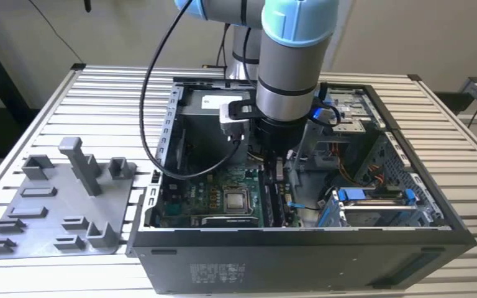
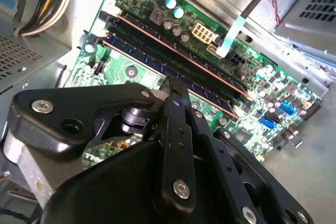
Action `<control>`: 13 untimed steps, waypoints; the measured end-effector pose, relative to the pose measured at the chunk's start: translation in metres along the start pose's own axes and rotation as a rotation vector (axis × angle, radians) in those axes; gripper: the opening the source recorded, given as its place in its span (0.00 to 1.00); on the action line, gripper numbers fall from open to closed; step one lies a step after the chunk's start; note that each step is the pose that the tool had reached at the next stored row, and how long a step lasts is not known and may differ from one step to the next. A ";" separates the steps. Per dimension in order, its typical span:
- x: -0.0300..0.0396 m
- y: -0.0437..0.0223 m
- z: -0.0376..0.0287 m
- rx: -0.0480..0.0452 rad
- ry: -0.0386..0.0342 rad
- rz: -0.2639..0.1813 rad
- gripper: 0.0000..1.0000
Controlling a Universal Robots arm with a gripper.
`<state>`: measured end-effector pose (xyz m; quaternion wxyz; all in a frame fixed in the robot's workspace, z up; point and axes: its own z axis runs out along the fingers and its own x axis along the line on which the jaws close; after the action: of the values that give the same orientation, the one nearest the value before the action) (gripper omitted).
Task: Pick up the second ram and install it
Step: 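Press down the second ram until it locks into place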
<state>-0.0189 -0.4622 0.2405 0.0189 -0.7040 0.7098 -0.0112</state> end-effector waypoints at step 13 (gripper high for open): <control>0.0025 -0.0030 0.0056 -0.0134 0.0012 0.032 0.11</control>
<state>-0.0157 -0.4647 0.2350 0.0139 -0.6929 0.7209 -0.0066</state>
